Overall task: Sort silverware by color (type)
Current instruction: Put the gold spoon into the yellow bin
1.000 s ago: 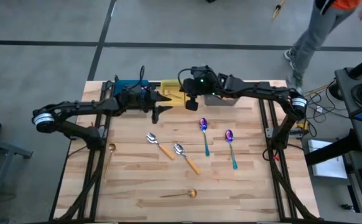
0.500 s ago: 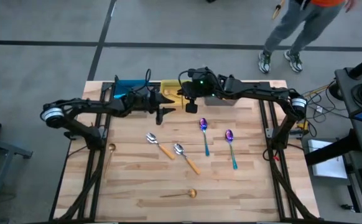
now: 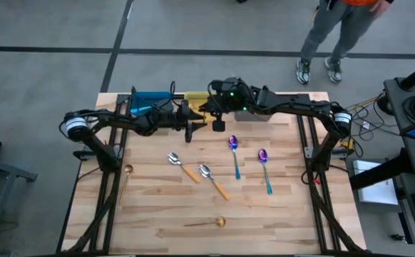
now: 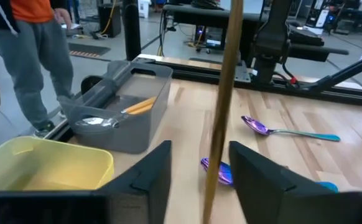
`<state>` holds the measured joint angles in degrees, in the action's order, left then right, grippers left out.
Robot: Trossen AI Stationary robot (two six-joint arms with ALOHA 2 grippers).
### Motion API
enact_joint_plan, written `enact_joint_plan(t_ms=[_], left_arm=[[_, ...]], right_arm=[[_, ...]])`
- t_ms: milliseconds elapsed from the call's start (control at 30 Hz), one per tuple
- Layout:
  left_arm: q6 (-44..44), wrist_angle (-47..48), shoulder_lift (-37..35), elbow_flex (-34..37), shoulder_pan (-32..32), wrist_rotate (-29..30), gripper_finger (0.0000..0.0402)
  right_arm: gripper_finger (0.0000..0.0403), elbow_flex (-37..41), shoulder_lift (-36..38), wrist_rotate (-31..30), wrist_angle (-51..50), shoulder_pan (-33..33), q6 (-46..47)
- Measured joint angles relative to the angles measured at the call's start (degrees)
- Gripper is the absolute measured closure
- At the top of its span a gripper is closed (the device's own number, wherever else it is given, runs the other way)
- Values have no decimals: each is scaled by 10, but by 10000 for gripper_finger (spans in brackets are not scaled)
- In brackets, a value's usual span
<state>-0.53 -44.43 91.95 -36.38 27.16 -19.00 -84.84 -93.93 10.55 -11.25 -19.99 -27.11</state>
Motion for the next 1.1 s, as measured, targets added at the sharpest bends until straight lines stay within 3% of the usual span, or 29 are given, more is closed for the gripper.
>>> enact_joint_plan(t_ms=[200,433,700,867,1100], left_arm=[[0,-6,3,0,0,3,387],[2,-27,-5,1,0,17,397],[13,-41,-12,1,4,24,399],[25,-46,-27,-8,41,20,399],[49,-45,-49,-21,138,23,400]], right_arm=[[381,0,0,-1,14,0,-1],[364,0,0,-4,39,-1,43],[291,1,0,0,95,-2,54],[247,-13,0,-5,124,-10,62],[208,-38,0,-128,200,-38,72]])
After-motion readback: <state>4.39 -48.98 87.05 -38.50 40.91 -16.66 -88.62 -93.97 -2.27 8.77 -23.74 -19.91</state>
